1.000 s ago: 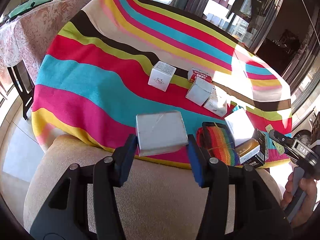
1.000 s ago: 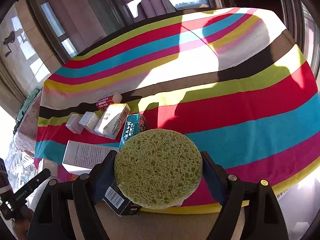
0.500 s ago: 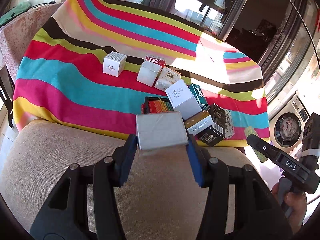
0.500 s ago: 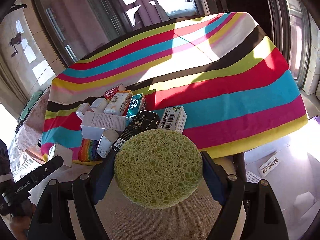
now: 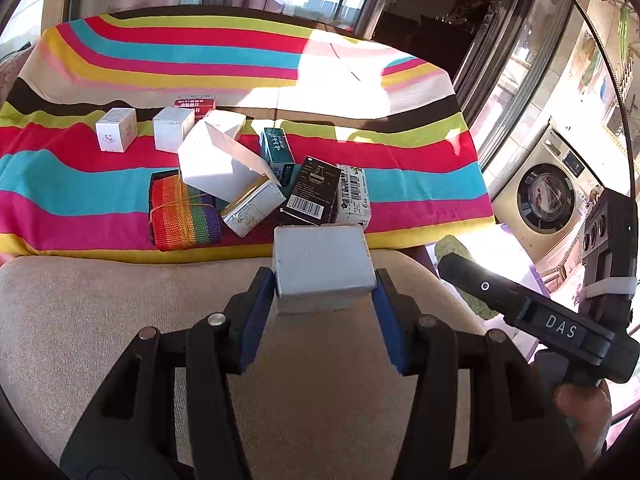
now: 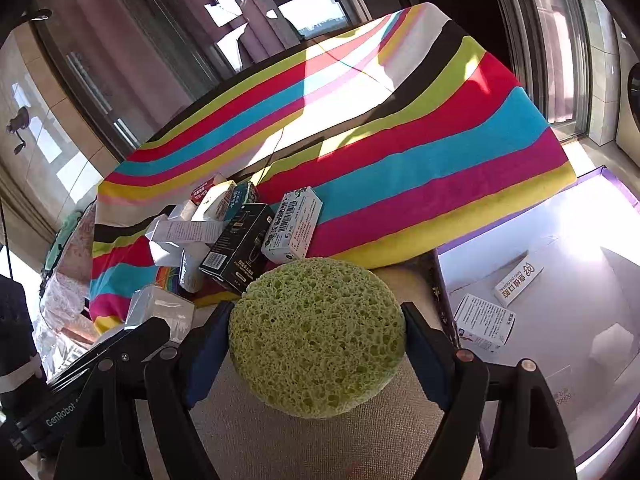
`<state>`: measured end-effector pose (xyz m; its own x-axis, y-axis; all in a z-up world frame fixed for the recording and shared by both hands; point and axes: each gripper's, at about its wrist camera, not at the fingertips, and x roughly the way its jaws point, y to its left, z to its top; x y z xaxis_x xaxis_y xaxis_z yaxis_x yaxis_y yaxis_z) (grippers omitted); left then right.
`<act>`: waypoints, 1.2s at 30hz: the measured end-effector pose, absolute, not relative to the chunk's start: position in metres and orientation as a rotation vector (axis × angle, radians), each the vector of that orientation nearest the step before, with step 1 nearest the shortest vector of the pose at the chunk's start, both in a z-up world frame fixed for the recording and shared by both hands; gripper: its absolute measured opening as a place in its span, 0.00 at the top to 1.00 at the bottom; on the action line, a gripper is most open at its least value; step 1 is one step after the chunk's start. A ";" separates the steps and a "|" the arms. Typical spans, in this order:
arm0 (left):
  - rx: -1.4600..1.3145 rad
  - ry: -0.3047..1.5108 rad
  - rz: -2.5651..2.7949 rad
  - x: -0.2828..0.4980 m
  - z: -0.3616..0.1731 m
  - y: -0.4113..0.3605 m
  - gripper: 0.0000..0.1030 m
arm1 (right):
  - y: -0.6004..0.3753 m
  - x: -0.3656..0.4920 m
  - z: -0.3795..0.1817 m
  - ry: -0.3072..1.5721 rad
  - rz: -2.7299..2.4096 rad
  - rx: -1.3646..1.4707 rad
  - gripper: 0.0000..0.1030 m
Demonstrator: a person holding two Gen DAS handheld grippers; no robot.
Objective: Organize objects
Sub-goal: 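Carry the sponge in the right tool while the left tool carries the white cube, then open the right tool to drop the sponge while the left tool releases the cube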
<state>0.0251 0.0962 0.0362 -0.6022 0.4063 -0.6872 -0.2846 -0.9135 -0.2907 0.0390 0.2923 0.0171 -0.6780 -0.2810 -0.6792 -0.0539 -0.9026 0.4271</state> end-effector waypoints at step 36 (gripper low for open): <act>-1.037 0.013 2.057 0.050 0.032 0.262 0.39 | 0.477 0.130 -0.010 -1.142 -2.938 1.244 0.17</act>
<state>0.0500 0.2618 0.0322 -0.3312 0.6593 -0.6750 -0.6681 -0.6690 -0.3257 0.1305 0.4772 -0.0099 -0.7044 -0.0320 -0.7091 -0.4553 -0.7460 0.4859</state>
